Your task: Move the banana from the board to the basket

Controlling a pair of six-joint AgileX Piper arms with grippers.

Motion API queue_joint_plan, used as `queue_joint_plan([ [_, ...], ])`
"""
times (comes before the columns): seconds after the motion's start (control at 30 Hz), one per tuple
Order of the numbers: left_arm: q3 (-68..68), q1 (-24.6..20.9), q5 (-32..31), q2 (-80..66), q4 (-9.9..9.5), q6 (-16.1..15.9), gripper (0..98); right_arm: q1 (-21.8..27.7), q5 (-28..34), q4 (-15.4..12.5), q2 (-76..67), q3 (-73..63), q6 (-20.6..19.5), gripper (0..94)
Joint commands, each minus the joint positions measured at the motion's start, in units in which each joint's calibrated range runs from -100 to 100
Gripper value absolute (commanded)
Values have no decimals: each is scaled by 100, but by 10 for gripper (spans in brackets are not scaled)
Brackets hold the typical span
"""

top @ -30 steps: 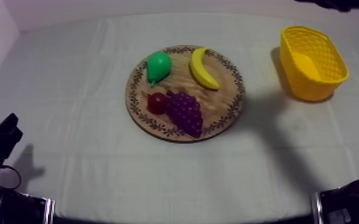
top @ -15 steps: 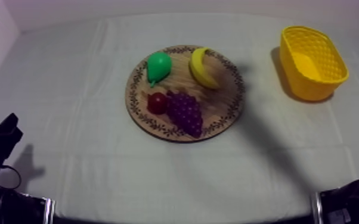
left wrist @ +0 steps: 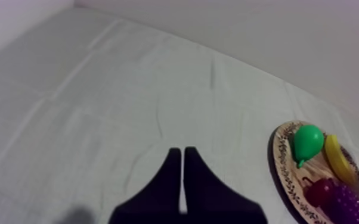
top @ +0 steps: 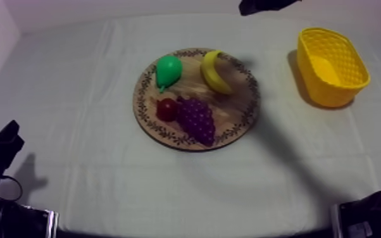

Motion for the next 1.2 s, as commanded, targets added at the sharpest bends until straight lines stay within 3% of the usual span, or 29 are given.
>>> queue_joint_plan([
  [0.0,2,-3,-1,0,1,-1,1,-16,-55,17,41,47,-7,12],
  [0.07,2,-3,-1,0,1,-1,1,-29,-98,8,94,92,2,97],
  [0.2,2,-3,-1,0,1,-1,1,-45,-129,-27,161,126,81,479],
  [0.33,2,-3,-1,0,1,-1,1,-1,-233,-80,184,160,153,624],
  [0.73,2,-3,-1,0,1,1,1,18,-480,-118,489,320,195,644],
  [1.17,2,-3,-1,0,1,-1,1,6,-663,-151,1751,-15,234,622],
])
